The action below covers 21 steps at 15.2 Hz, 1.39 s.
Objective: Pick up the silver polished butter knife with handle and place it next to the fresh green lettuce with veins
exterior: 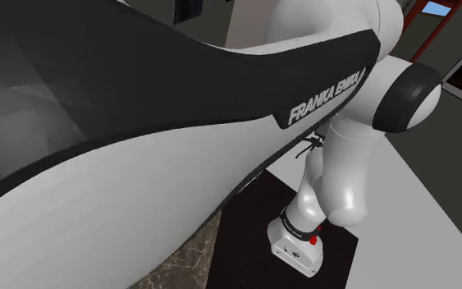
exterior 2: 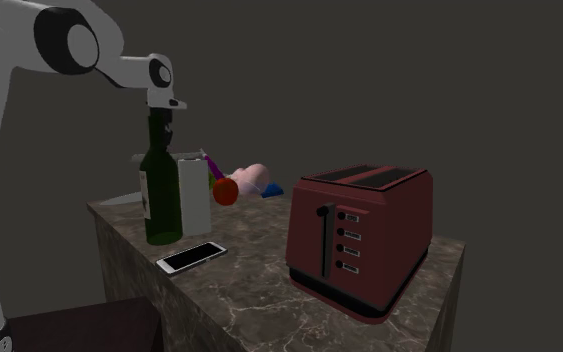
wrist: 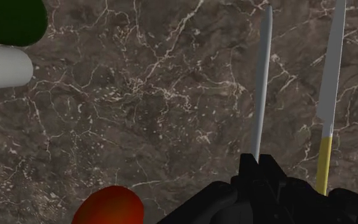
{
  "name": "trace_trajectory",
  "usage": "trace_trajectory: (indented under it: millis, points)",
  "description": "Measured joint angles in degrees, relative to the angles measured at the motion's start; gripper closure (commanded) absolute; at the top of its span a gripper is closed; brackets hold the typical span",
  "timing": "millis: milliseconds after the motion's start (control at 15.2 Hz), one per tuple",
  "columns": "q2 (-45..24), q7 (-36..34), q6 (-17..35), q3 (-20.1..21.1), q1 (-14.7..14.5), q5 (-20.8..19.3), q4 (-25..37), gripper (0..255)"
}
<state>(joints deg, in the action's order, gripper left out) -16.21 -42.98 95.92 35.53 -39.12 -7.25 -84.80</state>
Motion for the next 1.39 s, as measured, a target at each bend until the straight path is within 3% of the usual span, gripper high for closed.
trace_trajectory:
  millis: [264,1386]
  points:
    - [-1.3,-1.9,1.7,0.3,-1.4,-0.8,-0.7,255]
    - [-2.8,-2.6,14.1,-0.4,-0.8,-2.0,-11.9,255]
